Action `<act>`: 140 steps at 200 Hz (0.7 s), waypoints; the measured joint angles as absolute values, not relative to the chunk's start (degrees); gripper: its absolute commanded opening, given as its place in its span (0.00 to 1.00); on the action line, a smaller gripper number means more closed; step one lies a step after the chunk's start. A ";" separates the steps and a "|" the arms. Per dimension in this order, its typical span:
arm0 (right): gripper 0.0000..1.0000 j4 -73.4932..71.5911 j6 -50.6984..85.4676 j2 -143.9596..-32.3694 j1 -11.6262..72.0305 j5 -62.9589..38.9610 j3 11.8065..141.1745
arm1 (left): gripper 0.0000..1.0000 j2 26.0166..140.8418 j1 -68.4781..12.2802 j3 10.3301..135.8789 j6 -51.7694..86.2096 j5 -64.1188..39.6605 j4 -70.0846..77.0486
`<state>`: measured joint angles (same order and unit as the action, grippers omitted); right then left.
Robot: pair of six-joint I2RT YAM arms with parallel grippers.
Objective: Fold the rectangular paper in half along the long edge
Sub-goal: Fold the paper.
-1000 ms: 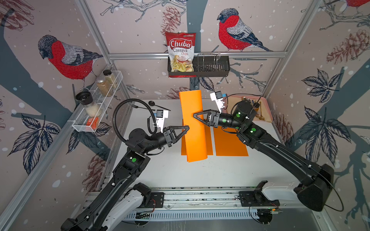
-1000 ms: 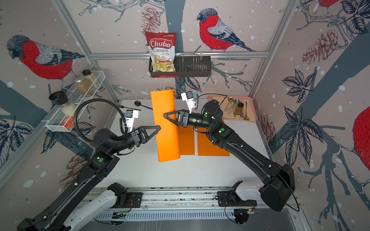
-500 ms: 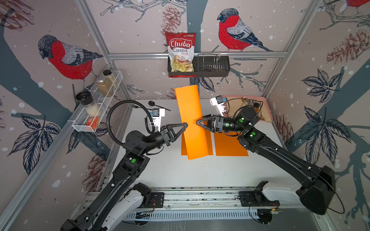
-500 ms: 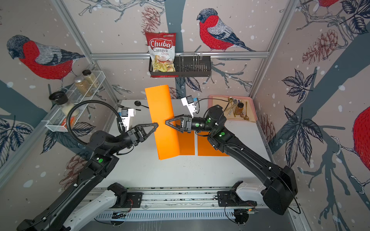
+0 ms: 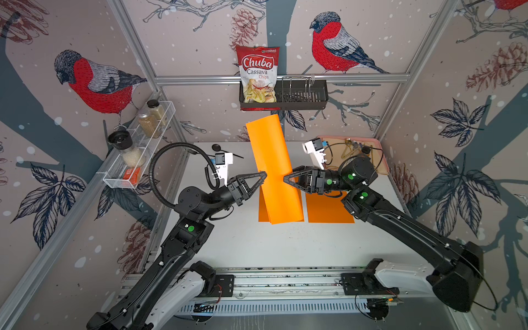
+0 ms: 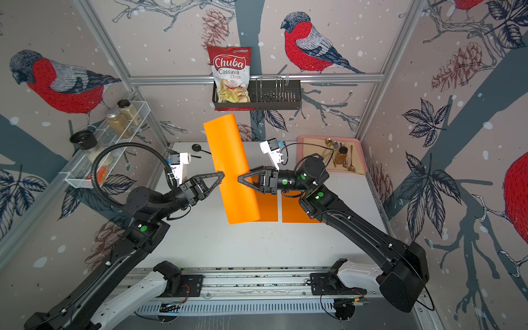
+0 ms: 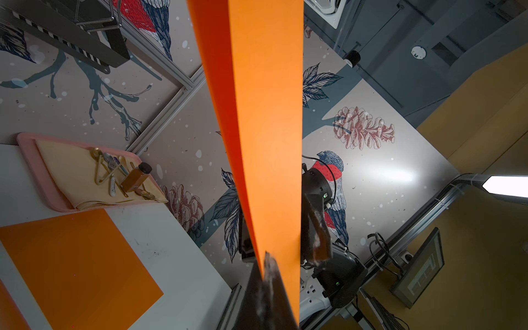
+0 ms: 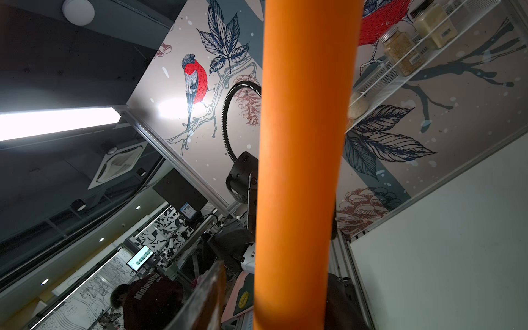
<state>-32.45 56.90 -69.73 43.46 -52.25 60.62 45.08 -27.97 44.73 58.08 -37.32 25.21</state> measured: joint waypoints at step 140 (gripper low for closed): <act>0.32 -24.60 51.13 -70.02 44.10 -48.80 62.48 | 0.10 44.73 -27.97 44.93 58.22 -37.30 25.26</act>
